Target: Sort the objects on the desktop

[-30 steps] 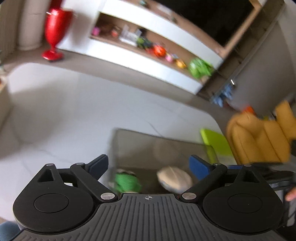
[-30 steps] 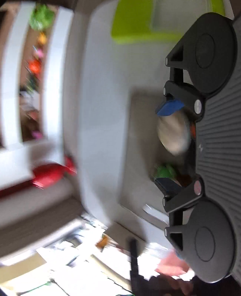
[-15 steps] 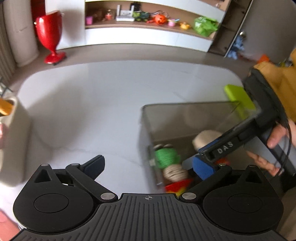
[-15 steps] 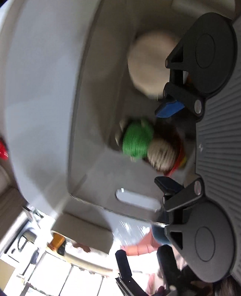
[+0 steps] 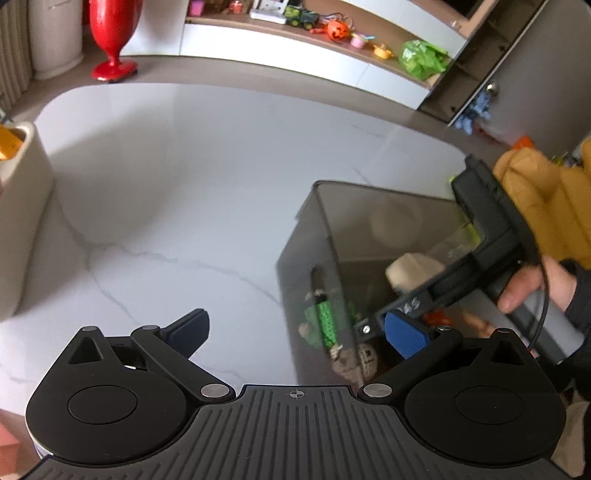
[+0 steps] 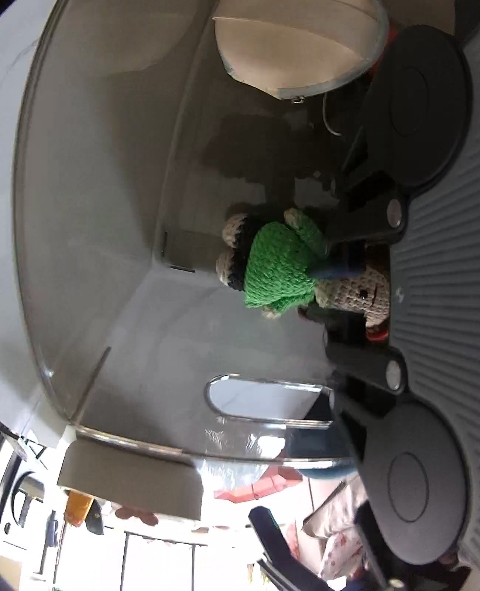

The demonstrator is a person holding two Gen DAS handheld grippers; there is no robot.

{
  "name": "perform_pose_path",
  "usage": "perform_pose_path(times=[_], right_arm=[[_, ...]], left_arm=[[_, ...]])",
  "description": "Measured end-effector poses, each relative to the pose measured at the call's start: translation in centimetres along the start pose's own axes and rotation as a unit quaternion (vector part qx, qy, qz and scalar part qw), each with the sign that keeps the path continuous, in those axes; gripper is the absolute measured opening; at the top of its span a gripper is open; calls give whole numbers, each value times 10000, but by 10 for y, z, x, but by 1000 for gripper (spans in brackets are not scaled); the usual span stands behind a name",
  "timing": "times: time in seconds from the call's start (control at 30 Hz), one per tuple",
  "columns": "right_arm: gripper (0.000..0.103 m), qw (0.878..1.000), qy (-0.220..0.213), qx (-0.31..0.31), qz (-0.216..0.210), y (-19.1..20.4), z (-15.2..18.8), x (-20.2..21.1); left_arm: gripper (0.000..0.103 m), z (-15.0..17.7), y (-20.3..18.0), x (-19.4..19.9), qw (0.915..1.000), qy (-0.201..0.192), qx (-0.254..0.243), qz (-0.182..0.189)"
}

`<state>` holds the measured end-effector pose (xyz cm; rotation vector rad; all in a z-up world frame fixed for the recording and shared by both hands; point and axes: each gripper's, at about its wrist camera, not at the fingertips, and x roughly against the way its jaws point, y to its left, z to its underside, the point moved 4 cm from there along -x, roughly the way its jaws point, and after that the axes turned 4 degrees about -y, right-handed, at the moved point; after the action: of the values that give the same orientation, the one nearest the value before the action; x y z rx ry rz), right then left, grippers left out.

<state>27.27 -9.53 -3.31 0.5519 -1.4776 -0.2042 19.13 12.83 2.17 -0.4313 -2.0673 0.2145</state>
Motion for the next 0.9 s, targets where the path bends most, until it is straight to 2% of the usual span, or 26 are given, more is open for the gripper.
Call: perform_pose_path(times=[0.03,0.07,0.1,0.17,0.2,0.23,0.27,0.37,0.5,0.57,0.6,0.63,0.7,0.77,0.83,0.9], right_arm=[[37,9998,-41,89,191,-1,2,5],[49,9991,-82,179,381,-1,3,10],[57,9981,-231,252,513,-3,5,21],[65,9955,-548,315,702,-6,9,47],[73,9928,-608,460,927,-8,14,58],[76,9889,-640,636,1176,-9,20,68],[77,9865,-610,779,1306,-11,25,75],[77,9890,-355,727,1242,-19,38,75],[76,9897,-135,739,1222,-22,43,45],[79,9878,-37,780,1346,-25,44,26],[70,9854,-75,867,1461,-26,45,20],[67,9827,-125,965,1575,-27,47,18],[61,9831,-323,1064,1457,-26,47,22],[61,9868,-445,988,1204,-25,46,30],[62,9903,-390,921,967,-27,43,34],[67,9934,-55,766,846,-34,44,25]], left_arm=[[103,-1,-1,-2,10000,5,11,54],[103,0,-2,-3,10000,32,-5,82],[103,1,-3,-4,9999,73,-39,82],[103,2,-3,-4,9999,109,-54,49],[103,2,-3,-3,9999,104,-31,33],[103,1,-4,-3,9999,96,5,47],[103,0,-6,-3,9999,87,53,88],[103,-3,-16,-3,9995,52,167,275],[103,-1,-35,-4,9986,-50,309,415],[103,3,-43,-4,9984,-121,403,384],[103,5,-46,-4,9984,-183,442,300],[103,7,-49,-3,9984,-261,466,174],[103,9,-54,-4,9979,-387,512,-80],[103,7,-60,-8,9970,-423,553,-345],[103,2,-68,-14,9978,-305,508,-298],[103,-2,-76,-21,9986,-223,432,-213]])
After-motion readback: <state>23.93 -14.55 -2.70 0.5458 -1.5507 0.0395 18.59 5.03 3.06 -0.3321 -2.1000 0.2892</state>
